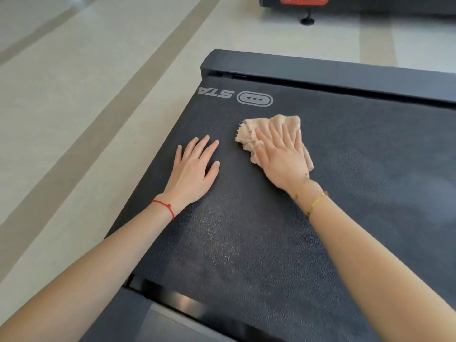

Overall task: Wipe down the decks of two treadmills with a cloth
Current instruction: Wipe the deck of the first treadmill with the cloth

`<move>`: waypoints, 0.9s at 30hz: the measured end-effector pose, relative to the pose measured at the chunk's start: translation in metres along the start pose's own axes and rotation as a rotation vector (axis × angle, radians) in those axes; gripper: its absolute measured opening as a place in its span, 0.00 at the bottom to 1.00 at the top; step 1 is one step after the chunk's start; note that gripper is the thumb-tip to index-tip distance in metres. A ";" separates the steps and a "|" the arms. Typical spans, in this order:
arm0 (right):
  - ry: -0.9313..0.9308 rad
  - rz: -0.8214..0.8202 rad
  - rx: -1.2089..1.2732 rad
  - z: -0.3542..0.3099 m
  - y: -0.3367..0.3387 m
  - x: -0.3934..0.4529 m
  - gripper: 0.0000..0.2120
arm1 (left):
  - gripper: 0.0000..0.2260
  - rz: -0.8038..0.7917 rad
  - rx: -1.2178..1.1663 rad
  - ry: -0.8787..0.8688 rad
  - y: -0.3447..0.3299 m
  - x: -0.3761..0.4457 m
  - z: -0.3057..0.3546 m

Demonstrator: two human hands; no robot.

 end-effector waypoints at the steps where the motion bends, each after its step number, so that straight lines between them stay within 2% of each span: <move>1: 0.059 0.008 -0.008 -0.006 -0.002 -0.007 0.24 | 0.24 -0.003 0.000 0.000 -0.001 0.002 -0.002; 4: 0.291 0.005 -0.044 -0.019 -0.011 -0.043 0.25 | 0.25 0.008 0.005 -0.002 -0.002 0.003 -0.006; 6: 0.359 -0.033 -0.042 -0.014 -0.014 -0.048 0.25 | 0.25 0.017 0.001 0.015 -0.002 0.002 -0.008; 8: 0.324 -0.025 -0.067 -0.002 -0.007 -0.026 0.26 | 0.26 0.024 0.003 0.039 -0.003 0.001 -0.009; 11: 0.167 0.011 -0.092 0.010 0.010 0.038 0.25 | 0.26 0.024 0.010 0.072 -0.002 0.001 -0.010; 14: 0.084 0.010 -0.060 -0.003 0.021 0.089 0.25 | 0.25 0.045 0.002 0.123 -0.001 0.000 -0.013; 16: 0.154 0.032 -0.056 -0.025 0.017 0.096 0.24 | 0.25 0.064 -0.005 0.152 -0.001 -0.002 -0.017; 18: 0.319 0.034 -0.069 -0.048 0.007 0.079 0.25 | 0.25 0.076 -0.009 0.153 0.000 -0.004 -0.020; 21: 0.491 -0.043 -0.081 -0.056 -0.005 0.061 0.26 | 0.25 0.090 -0.002 0.139 0.002 -0.006 -0.026; 27: 0.289 -0.064 -0.130 -0.046 0.014 0.144 0.25 | 0.25 0.098 -0.014 0.131 0.003 -0.008 -0.027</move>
Point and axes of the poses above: each hand's wrist, its own x-axis towards the middle knuckle, its own y-axis out of the back of the hand, z = x × y, the point moved 6 cm from there along x, towards the middle knuckle, and after that the axes turned 9 degrees about -z, right-handed, at the moved point
